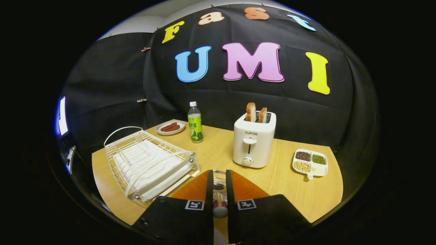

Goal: Take the plate from the dish rack, then take the spoon from the basket and place it into the plate.

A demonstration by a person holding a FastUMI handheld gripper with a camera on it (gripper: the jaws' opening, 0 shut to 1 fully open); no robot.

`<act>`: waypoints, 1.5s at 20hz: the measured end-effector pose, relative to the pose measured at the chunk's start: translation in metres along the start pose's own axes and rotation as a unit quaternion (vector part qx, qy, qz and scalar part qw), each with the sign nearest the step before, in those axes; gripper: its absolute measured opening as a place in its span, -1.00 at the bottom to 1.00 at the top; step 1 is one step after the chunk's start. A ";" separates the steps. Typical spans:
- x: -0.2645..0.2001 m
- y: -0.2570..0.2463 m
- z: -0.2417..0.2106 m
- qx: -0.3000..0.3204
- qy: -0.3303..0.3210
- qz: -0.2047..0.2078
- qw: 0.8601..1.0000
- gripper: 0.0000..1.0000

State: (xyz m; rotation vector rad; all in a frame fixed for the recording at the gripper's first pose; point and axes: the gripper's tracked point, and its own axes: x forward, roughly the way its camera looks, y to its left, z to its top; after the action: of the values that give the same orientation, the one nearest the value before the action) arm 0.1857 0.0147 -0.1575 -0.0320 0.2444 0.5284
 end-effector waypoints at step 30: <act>-0.105 0.075 -0.113 -0.023 0.155 0.162 0.974 -0.58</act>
State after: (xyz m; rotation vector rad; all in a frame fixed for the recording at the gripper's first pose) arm 0.0355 0.0173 -0.2397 -0.1221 0.5491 0.8559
